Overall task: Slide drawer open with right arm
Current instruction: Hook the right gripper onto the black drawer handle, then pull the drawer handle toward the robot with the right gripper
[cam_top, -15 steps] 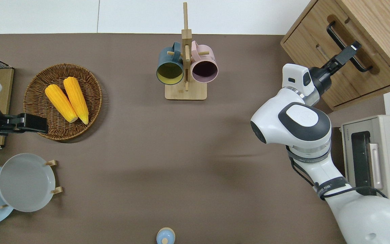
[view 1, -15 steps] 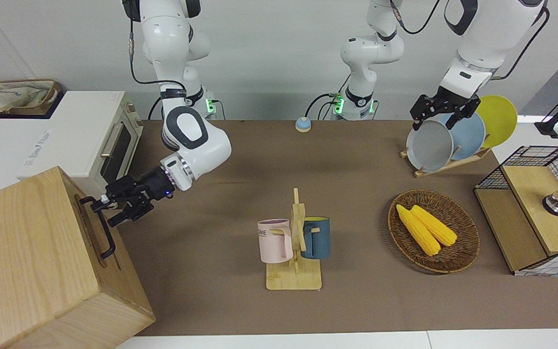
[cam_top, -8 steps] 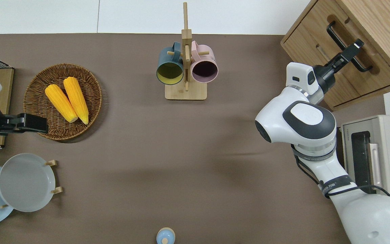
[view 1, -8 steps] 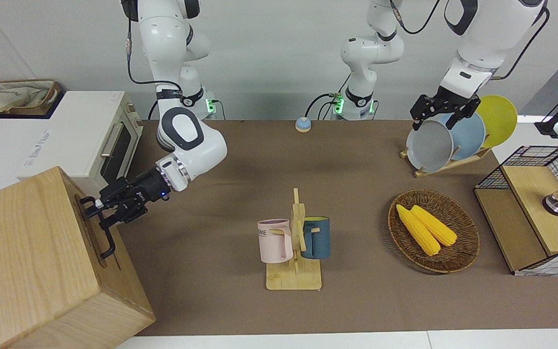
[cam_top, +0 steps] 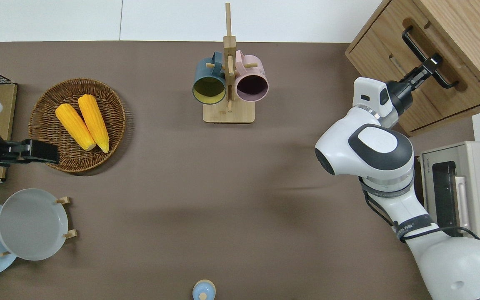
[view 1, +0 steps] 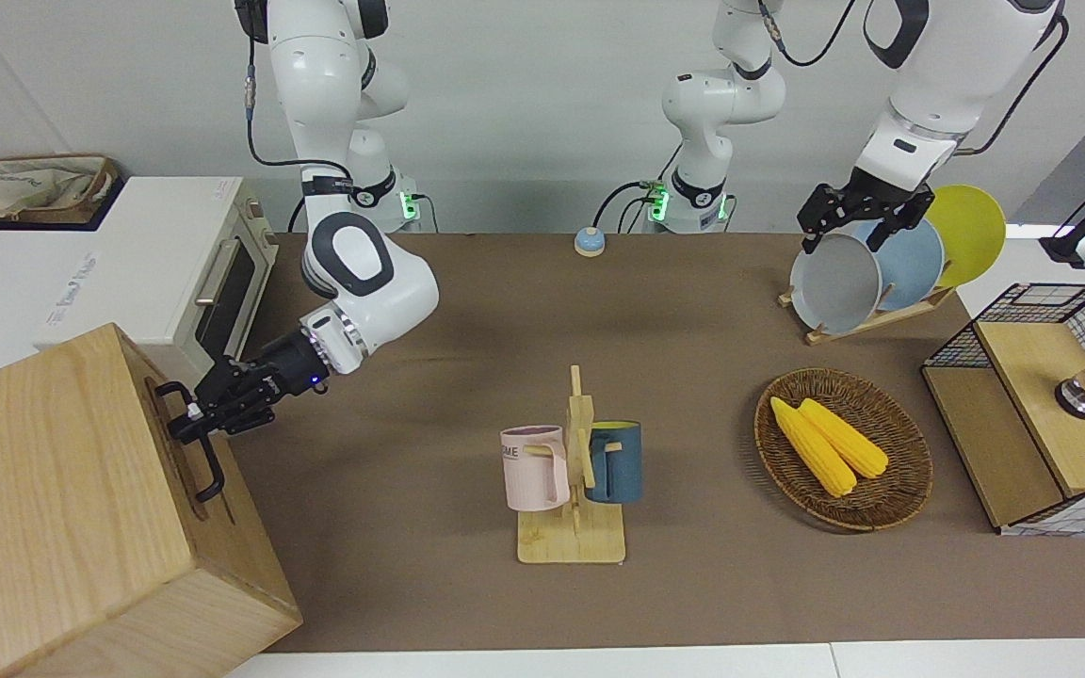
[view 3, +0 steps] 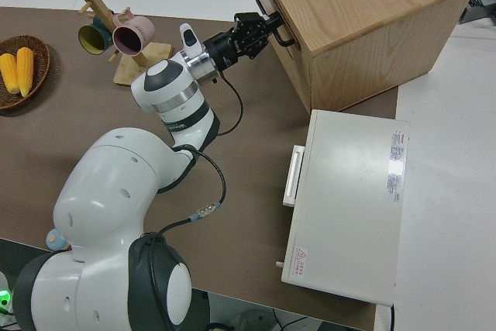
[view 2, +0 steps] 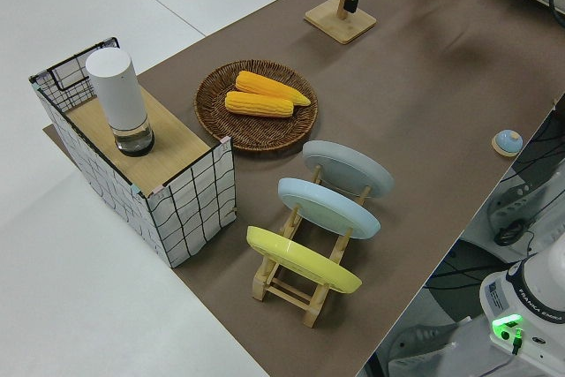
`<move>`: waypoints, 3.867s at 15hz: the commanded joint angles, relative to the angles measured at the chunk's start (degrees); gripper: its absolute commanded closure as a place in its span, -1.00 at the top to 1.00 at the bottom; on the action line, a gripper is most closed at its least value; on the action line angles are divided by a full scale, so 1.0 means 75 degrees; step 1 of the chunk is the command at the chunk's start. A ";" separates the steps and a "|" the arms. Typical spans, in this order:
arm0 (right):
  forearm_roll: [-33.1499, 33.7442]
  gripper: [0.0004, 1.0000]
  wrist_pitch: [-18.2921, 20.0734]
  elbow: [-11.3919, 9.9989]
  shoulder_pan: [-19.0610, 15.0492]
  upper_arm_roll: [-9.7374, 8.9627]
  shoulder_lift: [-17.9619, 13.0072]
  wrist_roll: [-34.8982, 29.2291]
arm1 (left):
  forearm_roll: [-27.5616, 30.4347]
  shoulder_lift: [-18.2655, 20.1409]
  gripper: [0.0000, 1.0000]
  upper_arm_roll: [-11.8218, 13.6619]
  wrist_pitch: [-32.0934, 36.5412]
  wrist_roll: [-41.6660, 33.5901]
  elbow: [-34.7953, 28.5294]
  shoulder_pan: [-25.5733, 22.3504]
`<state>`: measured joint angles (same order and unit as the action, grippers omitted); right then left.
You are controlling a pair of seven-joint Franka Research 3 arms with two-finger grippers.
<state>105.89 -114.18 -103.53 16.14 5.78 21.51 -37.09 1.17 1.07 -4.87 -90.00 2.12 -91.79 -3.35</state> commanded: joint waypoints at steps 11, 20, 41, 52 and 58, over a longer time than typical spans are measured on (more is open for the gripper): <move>-0.0336 -0.84 0.0786 0.0116 0.0004 -0.0629 -0.0067 0.0234 | -0.0097 0.0056 0.99 0.0028 0.0035 -0.0049 0.0005 0.0036; -0.1074 -0.81 0.1571 0.0116 -0.0031 -0.1368 -0.0231 0.0691 | -0.0097 0.0068 1.00 0.0028 0.0035 -0.0049 0.0005 0.0036; -0.2223 -0.83 0.4020 0.0140 -0.0043 -0.3371 -0.0325 0.1078 | -0.0097 0.0068 1.00 0.0028 0.0035 -0.0048 0.0005 0.0036; -0.2598 -0.85 0.4817 0.0421 0.0109 -0.3946 -0.0313 0.1137 | -0.0097 0.0056 0.99 0.0017 0.0035 -0.0037 0.0005 0.0036; -0.2704 -0.88 0.5110 0.0421 0.0215 -0.4133 -0.0313 0.1137 | -0.0097 0.0056 1.00 0.0017 0.0047 -0.0037 0.0005 0.0036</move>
<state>86.09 -81.01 -102.35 16.98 -23.93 20.86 -32.37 1.17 1.07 -4.87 -90.00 2.12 -91.79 -3.35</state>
